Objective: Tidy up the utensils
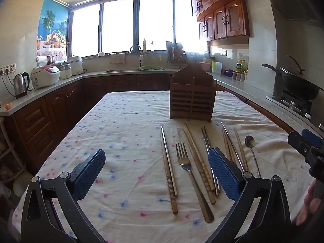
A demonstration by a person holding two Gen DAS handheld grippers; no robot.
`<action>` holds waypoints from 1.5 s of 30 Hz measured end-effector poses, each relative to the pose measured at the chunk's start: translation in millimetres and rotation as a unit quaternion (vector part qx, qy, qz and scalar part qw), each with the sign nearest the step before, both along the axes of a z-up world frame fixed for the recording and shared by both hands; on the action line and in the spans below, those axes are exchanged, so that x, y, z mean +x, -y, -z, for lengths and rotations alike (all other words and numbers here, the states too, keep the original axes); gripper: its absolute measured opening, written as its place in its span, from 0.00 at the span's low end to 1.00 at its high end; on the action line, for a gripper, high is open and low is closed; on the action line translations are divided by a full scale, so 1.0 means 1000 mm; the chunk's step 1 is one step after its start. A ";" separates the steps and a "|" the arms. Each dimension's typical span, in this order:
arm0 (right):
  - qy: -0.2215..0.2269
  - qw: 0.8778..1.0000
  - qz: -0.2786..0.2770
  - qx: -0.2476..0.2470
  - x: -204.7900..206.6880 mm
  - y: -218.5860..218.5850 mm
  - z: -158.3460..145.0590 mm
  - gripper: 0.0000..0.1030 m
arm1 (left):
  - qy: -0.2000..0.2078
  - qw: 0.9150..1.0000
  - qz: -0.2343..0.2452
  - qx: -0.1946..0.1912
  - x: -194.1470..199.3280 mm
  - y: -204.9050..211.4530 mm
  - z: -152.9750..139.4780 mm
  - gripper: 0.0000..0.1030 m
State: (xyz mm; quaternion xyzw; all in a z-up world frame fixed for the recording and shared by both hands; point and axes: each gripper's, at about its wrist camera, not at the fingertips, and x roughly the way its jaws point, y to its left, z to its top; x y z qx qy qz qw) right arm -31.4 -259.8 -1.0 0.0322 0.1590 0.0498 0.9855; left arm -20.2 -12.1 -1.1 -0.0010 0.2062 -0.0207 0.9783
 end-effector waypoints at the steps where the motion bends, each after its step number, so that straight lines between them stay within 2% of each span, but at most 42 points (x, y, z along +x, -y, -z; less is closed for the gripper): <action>1: 0.000 1.000 0.000 0.001 0.001 0.000 -0.001 1.00 | 0.000 1.000 0.000 0.000 0.000 0.000 0.000 1.00; 27: -0.006 1.000 -0.006 0.010 0.002 0.000 -0.003 1.00 | -0.001 1.000 0.006 -0.003 0.001 0.002 0.001 1.00; 31: -0.001 1.000 -0.007 -0.002 0.003 -0.001 -0.001 1.00 | -0.002 1.000 0.006 -0.004 0.001 0.002 0.002 1.00; 34: -0.002 1.000 -0.008 0.011 0.003 -0.001 -0.001 1.00 | -0.003 1.000 0.007 -0.004 0.002 0.001 0.003 1.00; 38: -0.004 1.000 -0.007 -0.006 0.003 -0.001 -0.001 1.00 | -0.004 1.000 0.009 -0.004 0.002 0.001 0.005 1.00; 45: -0.006 1.000 -0.008 -0.008 0.004 -0.001 0.000 1.00 | -0.010 1.000 0.013 -0.005 0.003 0.002 0.007 1.00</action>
